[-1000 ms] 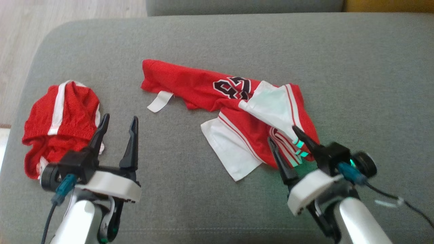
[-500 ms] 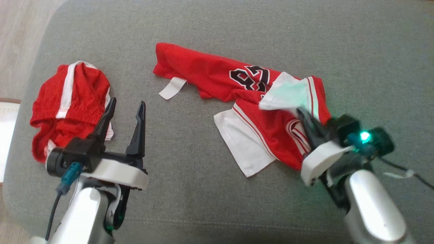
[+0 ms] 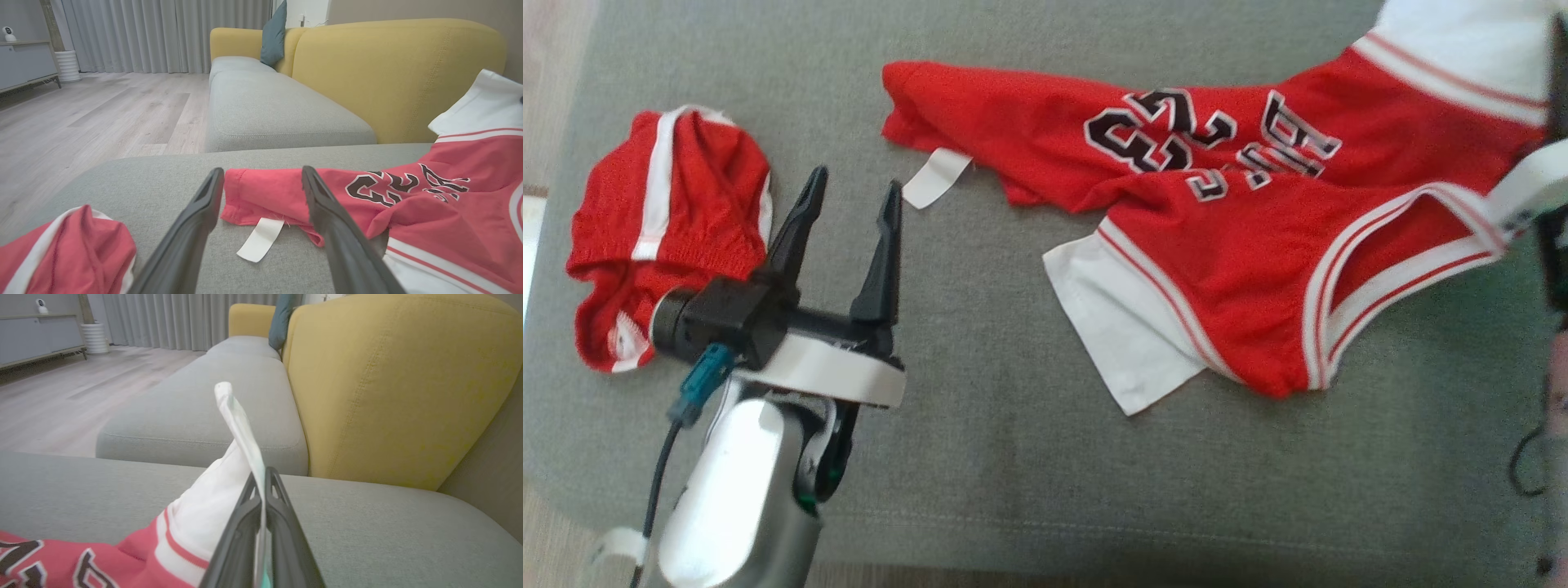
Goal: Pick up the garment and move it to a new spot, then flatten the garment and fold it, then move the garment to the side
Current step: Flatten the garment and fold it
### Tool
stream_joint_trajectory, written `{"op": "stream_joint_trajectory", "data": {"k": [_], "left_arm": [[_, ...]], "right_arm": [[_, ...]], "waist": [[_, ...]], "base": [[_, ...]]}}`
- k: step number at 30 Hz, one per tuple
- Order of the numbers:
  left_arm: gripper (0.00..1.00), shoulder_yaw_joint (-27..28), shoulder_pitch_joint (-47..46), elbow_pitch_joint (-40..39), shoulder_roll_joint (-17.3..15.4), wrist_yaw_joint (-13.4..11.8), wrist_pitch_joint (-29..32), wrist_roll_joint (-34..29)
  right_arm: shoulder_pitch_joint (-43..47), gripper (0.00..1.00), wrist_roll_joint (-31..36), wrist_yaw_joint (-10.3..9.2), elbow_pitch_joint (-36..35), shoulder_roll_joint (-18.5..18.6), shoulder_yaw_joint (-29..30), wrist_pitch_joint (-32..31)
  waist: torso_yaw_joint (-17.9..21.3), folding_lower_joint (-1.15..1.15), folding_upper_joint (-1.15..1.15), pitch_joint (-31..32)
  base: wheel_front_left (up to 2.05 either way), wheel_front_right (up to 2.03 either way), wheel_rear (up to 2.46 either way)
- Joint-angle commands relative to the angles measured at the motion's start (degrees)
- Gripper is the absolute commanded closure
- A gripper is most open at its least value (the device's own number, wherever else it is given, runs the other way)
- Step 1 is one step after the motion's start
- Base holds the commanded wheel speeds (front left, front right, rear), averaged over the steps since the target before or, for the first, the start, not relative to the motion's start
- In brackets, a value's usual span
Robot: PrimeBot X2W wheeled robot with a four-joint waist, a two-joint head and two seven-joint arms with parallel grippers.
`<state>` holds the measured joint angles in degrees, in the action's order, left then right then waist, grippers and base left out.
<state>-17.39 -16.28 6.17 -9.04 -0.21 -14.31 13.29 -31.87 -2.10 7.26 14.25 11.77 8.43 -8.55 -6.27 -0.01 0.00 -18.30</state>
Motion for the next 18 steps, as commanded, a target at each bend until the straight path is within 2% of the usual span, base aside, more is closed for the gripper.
{"op": "stream_joint_trajectory", "data": {"k": [1, 6, 7, 8, 9, 14, 18], "left_arm": [[0.00, 2.15, -2.86, -2.01, -0.25, 0.45, -0.69, -0.76], [0.00, 2.20, -4.82, -2.01, 0.98, 1.66, -0.69, -1.71], [0.00, 2.27, -5.06, -1.99, 1.16, 1.87, -0.69, -1.92], [0.00, 2.35, -5.20, -1.95, 1.33, 2.04, -0.69, -2.12], [0.00, 2.46, -5.26, -1.91, 1.45, 2.18, -0.69, -2.32], [0.00, 3.36, -4.63, -1.49, 1.91, 2.49, -0.69, -3.12], [0.00, 4.05, -3.68, -1.25, 1.98, 2.54, -0.69, -3.48]], "right_arm": [[-3.67, 1.00, -0.59, 0.23, 0.67, 1.87, 0.74, 0.78], [-9.35, 1.00, -1.55, 0.23, 8.96, 5.04, 2.32, 4.86], [-10.15, 0.92, -1.72, 0.23, 10.77, 5.43, 2.11, 5.63], [-10.82, 0.48, -1.92, 0.23, 12.48, 5.51, 2.05, 6.28], [-11.39, 0.00, -1.95, 0.23, 14.08, 5.50, 1.93, 6.89], [-11.11, 0.00, -1.44, 0.23, 18.99, 4.64, 1.86, 10.76], [-8.62, 0.00, -1.36, 0.23, 18.47, 3.62, 2.02, 13.84]], "waist": [[-1.46, 0.01, 0.00, -2.13], [-2.61, 0.01, 0.00, -4.58], [-2.68, 0.01, 0.00, -4.81], [-2.70, 0.01, 0.00, -4.94], [-2.66, 0.01, 0.00, -5.03], [-2.10, 0.01, 0.00, -3.98], [-1.51, 0.01, 0.00, -2.49]], "base": [[0.00, 0.00, 0.00], [0.00, 0.00, 0.00], [0.00, 0.00, 0.00], [0.00, 0.00, 0.00], [0.00, 0.00, 0.00], [0.00, 0.00, 0.00], [0.00, 0.00, 0.00]]}}
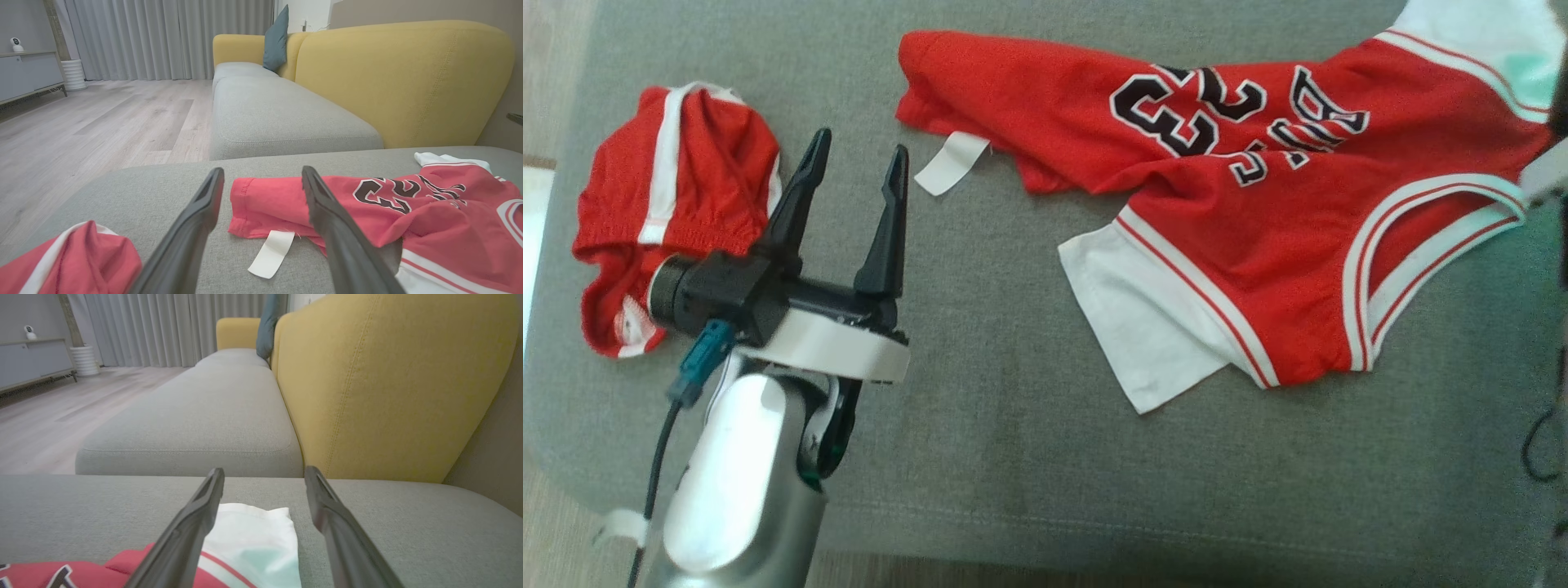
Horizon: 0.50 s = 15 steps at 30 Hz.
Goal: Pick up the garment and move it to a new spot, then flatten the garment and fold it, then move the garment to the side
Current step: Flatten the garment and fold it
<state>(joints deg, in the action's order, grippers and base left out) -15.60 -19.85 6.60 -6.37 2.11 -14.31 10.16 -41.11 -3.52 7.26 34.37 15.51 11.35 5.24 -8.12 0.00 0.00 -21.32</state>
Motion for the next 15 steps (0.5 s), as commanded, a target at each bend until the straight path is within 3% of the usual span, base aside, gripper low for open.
{"op": "stream_joint_trajectory", "data": {"k": [1, 7, 15], "left_arm": [[0.00, 2.51, 0.31, -1.65, -0.70, 0.17, -0.69, -0.49], [0.00, 4.04, 3.08, -1.57, -1.01, -0.15, -0.69, -1.05], [0.00, 5.06, 6.04, -1.40, -1.32, -0.23, -0.69, -1.54]], "right_arm": [[1.73, 0.00, -0.05, 0.23, -2.49, -0.51, -1.08, 1.11], [11.50, 0.00, -1.05, 0.23, -13.69, -4.28, -4.43, 4.12], [28.13, 0.00, -1.60, 0.23, -30.87, -9.95, -8.99, 0.36]], "waist": [[0.60, 0.00, 0.00, 1.09], [1.95, 0.00, 0.00, 4.44], [2.67, 0.00, 0.00, 7.83]], "base": [[0.00, 0.00, 0.00], [0.00, 0.00, 0.00], [0.00, 0.00, 0.00]]}}
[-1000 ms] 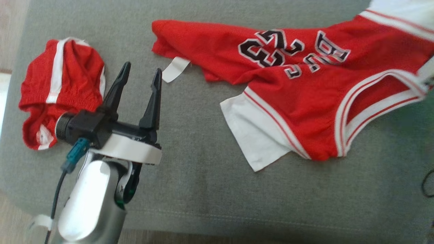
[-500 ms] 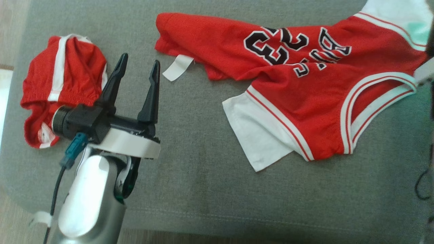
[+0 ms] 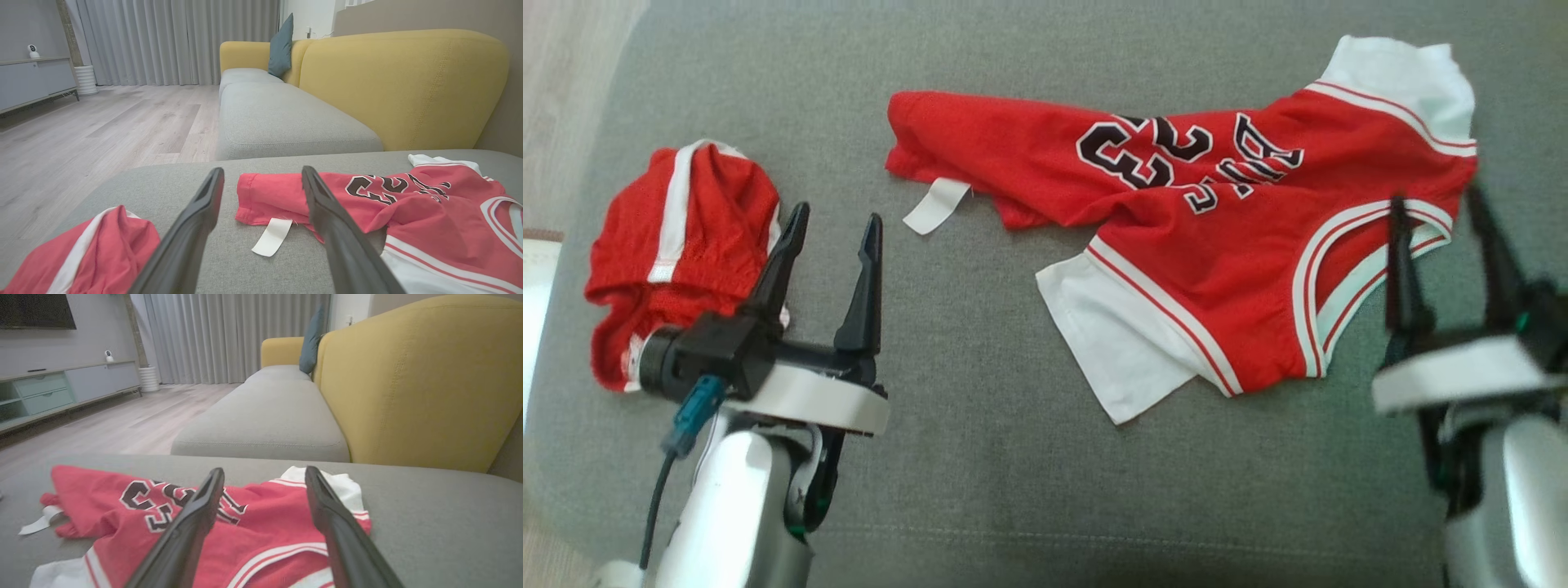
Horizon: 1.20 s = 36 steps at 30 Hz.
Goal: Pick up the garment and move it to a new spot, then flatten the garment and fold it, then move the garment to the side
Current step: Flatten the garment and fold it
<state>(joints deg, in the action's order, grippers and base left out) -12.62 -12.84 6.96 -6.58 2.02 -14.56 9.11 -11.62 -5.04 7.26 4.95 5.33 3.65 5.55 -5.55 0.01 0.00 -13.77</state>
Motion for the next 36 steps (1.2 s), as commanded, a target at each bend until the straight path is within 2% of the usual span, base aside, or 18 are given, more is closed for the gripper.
{"op": "stream_joint_trajectory", "data": {"k": [1, 9, 19, 27, 31, 36], "left_arm": [[0.00, 2.15, -0.68, -1.72, -1.11, -0.15, -0.44, -0.53], [0.00, 2.67, 1.39, -1.68, -1.21, -0.35, -0.44, -0.61], [0.00, 2.68, 1.71, -1.73, -1.42, -0.20, -0.44, -0.77], [0.00, 2.39, 0.60, -2.25, -1.16, -0.08, -0.44, -0.96], [0.00, 2.15, -0.33, -2.26, -0.78, 0.17, -0.44, -1.01], [0.00, 1.99, -0.86, -2.21, -0.51, 0.49, -0.44, -1.14]], "right_arm": [[0.50, 0.00, -0.08, 0.23, -3.10, -0.27, -1.63, -0.54], [10.01, 0.00, -1.12, 0.23, -11.58, -2.27, -3.23, -3.50], [11.66, 0.00, -2.39, 0.23, -12.44, -2.44, -3.92, -5.18], [11.94, 0.00, -2.70, 0.23, -2.88, -2.45, -9.04, -7.93], [8.68, 0.00, -3.33, 0.23, 5.62, -2.45, -12.06, -7.81], [5.73, 0.00, -3.58, 0.23, 12.49, -2.45, -13.55, -8.18]], "waist": [[0.12, -0.01, 0.00, 0.59], [0.52, -0.01, 0.00, 2.10], [0.60, -0.01, 0.00, 1.88], [0.07, -0.01, 0.00, 0.08], [-0.47, -0.01, 0.00, -1.27], [-1.02, -0.01, 0.00, -1.99]], "base": [[0.00, 0.00, 0.00], [0.00, 0.00, 0.00], [0.00, 0.00, 0.00], [0.00, 0.00, 0.00], [0.00, 0.00, 0.00], [0.00, 0.00, 0.00]]}}
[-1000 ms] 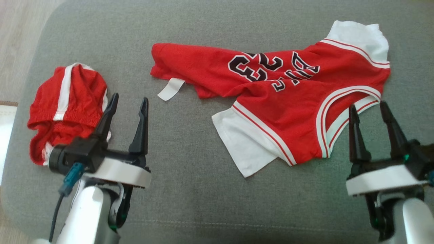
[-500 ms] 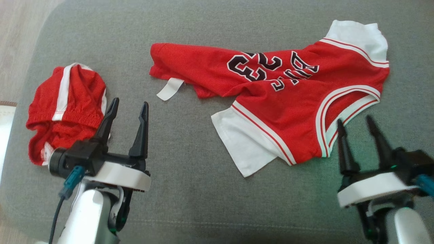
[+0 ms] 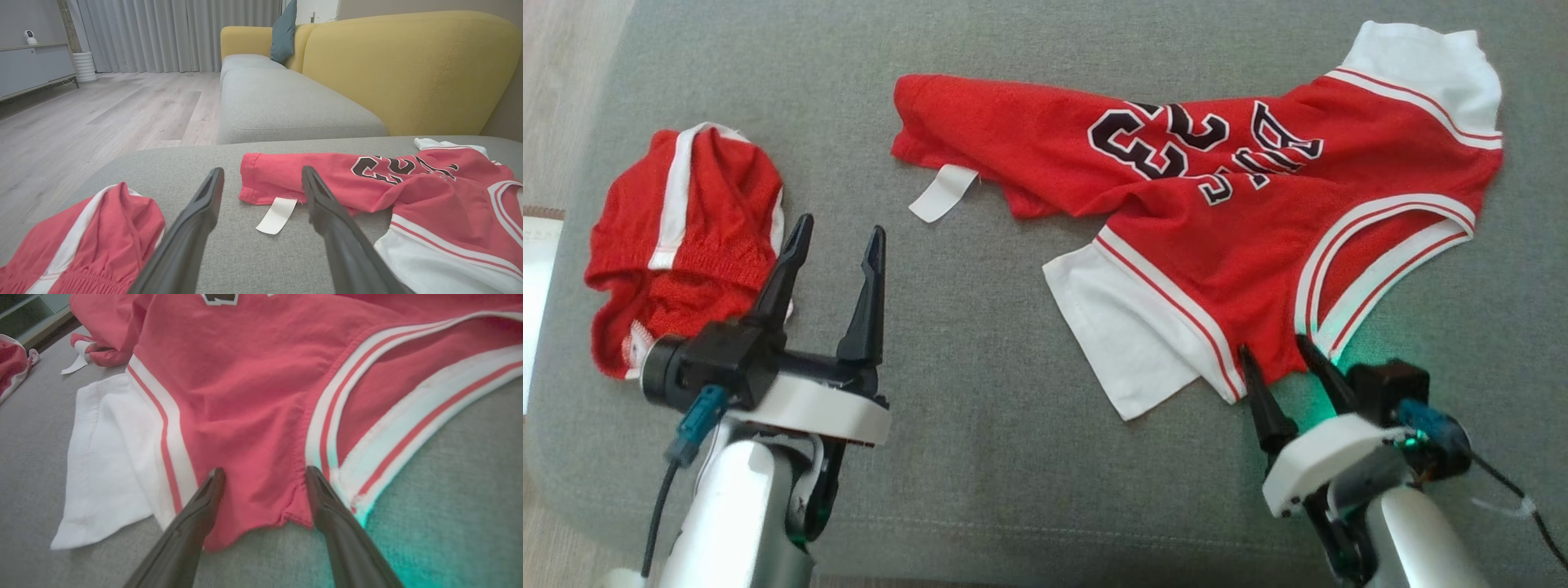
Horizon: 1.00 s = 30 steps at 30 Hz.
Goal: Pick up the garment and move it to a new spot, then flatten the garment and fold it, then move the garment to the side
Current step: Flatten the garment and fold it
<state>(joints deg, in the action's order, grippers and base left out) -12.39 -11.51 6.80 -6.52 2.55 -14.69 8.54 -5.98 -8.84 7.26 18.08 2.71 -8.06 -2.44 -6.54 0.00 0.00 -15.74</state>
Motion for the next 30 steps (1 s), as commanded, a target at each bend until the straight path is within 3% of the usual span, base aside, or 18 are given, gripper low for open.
{"op": "stream_joint_trajectory", "data": {"k": [1, 2, 3, 8, 14, 22, 30], "left_arm": [[0.00, 1.78, -2.21, -2.04, -0.54, -0.01, -0.30, -0.60], [0.00, 1.81, -2.21, -2.01, -0.51, 0.02, -0.30, -0.62], [0.00, 1.84, -2.21, -1.99, -0.47, 0.02, -0.30, -0.65], [0.00, 2.24, -2.06, -2.01, -0.34, -0.09, -0.30, -0.71], [0.00, 3.04, -1.73, -2.28, -0.30, -0.31, -0.30, -0.72], [0.00, 3.16, -1.55, -2.26, 0.23, -0.15, -0.30, -0.73], [0.00, 2.72, -1.94, -2.16, 0.67, 0.30, -0.30, -1.04]], "right_arm": [[-0.26, 0.22, 0.51, 0.23, 0.50, 0.17, -1.68, -0.46], [-0.54, 0.65, 0.91, 0.23, 1.49, 0.17, -1.59, -0.88], [-0.64, 1.00, 0.88, 0.23, 2.34, 0.17, -1.45, -1.40], [-0.75, 1.00, 1.79, 0.23, 2.90, 0.17, -0.75, -2.14], [-0.48, 1.00, 4.26, 0.23, -1.52, 0.83, 3.77, -3.86], [-1.14, 1.00, 2.92, 0.23, -5.99, 8.14, 11.55, -8.33], [-4.18, 1.00, -1.66, 0.23, -4.64, 15.43, 15.51, -9.20]], "waist": [[-0.10, 0.00, 0.00, -0.09], [-0.13, 0.00, 0.00, -0.12], [-0.16, 0.00, 0.00, -0.15], [0.14, 0.00, 0.00, -0.06], [1.37, 0.00, 0.00, 0.27], [2.03, 0.00, 0.00, 0.57], [1.70, 0.00, 0.00, 0.35]], "base": [[0.00, 0.00, 0.00], [0.00, 0.00, 0.00], [0.00, 0.00, 0.00], [0.00, 0.00, 0.00], [0.00, 0.00, 0.00], [0.00, 0.00, 0.00], [0.00, 0.00, 0.00]]}}
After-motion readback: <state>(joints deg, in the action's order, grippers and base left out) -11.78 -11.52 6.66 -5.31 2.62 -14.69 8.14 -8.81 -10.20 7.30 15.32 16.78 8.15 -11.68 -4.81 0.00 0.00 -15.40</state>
